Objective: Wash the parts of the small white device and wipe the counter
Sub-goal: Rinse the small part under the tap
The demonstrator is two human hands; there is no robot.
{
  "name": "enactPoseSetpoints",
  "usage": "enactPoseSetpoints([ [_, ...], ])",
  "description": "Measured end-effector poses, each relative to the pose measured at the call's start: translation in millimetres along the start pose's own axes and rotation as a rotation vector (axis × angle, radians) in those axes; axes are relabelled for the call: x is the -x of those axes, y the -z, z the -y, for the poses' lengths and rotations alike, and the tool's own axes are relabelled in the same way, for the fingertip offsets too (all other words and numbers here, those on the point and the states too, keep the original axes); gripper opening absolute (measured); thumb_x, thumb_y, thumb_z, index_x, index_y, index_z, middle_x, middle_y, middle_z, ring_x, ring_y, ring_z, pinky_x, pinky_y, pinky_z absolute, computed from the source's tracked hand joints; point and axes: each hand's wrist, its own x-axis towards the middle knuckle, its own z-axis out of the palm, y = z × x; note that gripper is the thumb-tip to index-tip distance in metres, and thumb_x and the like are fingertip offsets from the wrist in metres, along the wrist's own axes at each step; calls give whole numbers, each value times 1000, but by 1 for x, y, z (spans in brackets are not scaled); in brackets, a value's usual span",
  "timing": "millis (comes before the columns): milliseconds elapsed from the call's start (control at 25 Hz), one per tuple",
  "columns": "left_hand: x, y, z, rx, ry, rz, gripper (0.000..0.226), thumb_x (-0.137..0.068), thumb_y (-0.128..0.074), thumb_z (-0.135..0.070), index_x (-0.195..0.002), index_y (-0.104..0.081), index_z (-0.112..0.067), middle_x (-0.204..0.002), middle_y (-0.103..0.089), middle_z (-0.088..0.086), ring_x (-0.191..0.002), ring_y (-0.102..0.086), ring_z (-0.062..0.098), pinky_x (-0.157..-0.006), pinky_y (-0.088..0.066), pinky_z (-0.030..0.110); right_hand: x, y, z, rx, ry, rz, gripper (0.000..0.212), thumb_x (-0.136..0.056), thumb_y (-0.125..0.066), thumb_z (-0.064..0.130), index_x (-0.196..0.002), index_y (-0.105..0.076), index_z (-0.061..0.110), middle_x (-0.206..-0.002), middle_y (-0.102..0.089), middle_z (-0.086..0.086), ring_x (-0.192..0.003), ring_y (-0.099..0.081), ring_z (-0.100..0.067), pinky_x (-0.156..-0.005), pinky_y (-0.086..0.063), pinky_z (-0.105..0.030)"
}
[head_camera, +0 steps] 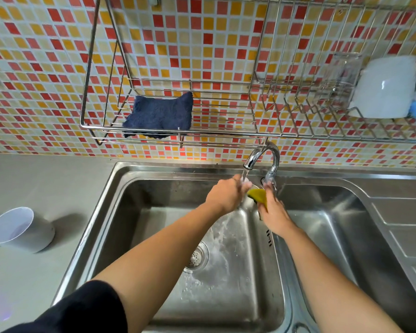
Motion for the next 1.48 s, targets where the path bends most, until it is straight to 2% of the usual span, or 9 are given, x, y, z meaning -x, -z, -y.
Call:
enactPoseSetpoints([
  [200,4,1,10,-165,27,95,32,-93,-44,-22,-96,-66,1,-99,-66,23,-95,-57,38,-77,-46,35,-4,3,-9,35,-62,-58,65,-97,-36,18,-149,3,26,-158,-7,-1,-135,-32,-39,-111,-21,-53],
  [360,13,4,29,-122,98,5,18,-83,-51,-4,-86,-69,-3,-89,-69,18,-88,-62,31,-71,-47,27,9,2,2,-111,-136,-65,56,-95,-29,21,-143,-15,48,-132,-50,-12,-96,-57,-35,-84,-44,-40],
  [440,19,5,35,-100,128,-12,18,-85,-52,-7,-74,-64,-2,-72,-55,25,-70,-52,30,-69,-50,32,20,-11,12,-76,-183,-11,48,-96,-29,31,-141,-22,48,-110,-60,-14,-85,-57,-30,-80,-45,-35],
  [560,28,3,46,-84,142,20,36,-87,-61,-29,-59,-44,-14,-64,-51,9,-68,-48,26,-62,-41,29,35,-37,25,22,-171,81,45,-97,-36,45,-141,-29,40,-124,-49,-20,-106,-55,-35,-94,-43,-37],
  [720,46,3,56,-202,56,42,33,-93,-49,-42,-77,-44,-14,-83,-60,15,-84,-58,35,-69,-45,35,37,-47,47,311,-77,37,33,-101,-31,19,-122,-53,7,-113,-61,-21,-102,-60,-36,-83,-46,-38],
  [920,68,12,64,-429,-25,-47,37,-97,-41,-42,-112,-53,-10,-110,-64,16,-100,-60,39,-75,-46,37,44,-46,75,324,-71,-35,42,-102,-25,24,-107,-60,3,-101,-68,-21,-95,-65,-36,-75,-50,-36],
  [1200,92,25,70,-573,-60,-121,38,-97,-37,-43,-120,-51,-16,-117,-62,12,-102,-61,36,-76,-47,36,69,-33,112,307,-101,-120,43,-101,-23,27,-113,-57,4,-106,-65,-22,-99,-61,-38,-75,-46,-35],
  [1400,105,29,92,-216,113,-150,26,-91,-50,-38,-92,-55,-13,-97,-66,14,-91,-62,35,-68,-45,33,108,-27,127,-189,-82,-356,26,-99,-30,36,-123,-35,28,-111,-60,-9,-83,-56,-28,-64,-34,-31],
  [1480,108,33,97,-160,117,-162,24,-89,-54,-39,-79,-48,-18,-87,-65,11,-84,-63,32,-63,-42,30,124,-13,144,-306,121,-563,30,-97,-37,29,-125,-40,20,-117,-53,-12,-92,-52,-22,-71,-32,-19],
])
